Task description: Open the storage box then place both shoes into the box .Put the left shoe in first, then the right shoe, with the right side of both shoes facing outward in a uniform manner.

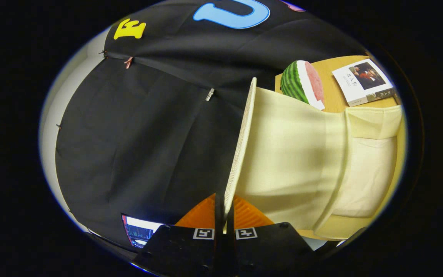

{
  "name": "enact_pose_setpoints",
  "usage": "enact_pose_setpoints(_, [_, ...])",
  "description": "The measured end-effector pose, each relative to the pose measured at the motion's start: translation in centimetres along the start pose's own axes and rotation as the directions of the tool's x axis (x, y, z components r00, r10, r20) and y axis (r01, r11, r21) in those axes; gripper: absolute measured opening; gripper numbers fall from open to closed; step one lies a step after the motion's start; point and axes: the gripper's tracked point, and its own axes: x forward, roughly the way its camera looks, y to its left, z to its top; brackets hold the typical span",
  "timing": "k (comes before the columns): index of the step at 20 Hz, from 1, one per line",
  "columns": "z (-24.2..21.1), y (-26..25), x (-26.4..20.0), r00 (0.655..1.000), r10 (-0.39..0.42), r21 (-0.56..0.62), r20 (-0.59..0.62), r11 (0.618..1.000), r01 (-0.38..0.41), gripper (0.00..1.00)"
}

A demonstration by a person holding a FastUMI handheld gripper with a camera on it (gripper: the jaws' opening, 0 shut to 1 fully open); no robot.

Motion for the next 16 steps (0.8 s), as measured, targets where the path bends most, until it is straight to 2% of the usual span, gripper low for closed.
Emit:
enact_pose_setpoints(3, [-0.1, -0.2, 1.5, 1.0, -0.024, -0.013, -0.005, 1.0, 0.024, 0.05])
enact_pose_setpoints(5, [0.0, -1.5, 1.6, 0.996, -0.092, -0.083, 0.009, 0.992, 0.093, 0.14])
enact_pose_setpoints(7, [0.9, -3.8, 1.5, 0.986, -0.16, -0.184, 0.042, 0.969, 0.166, 0.7])
enact_pose_setpoints(8, [1.5, -4.1, -0.4, 0.982, -0.175, -0.215, 0.073, 0.959, 0.186, 0.98])
enact_pose_setpoints(12, [5.3, -6.5, -7.7, 0.945, -0.23, -0.281, 0.232, 0.914, 0.292, 0.98])
enact_pose_setpoints(16, [8.1, -11.4, -16.9, 0.871, -0.322, -0.291, 0.371, 0.85, 0.438, 0.98])
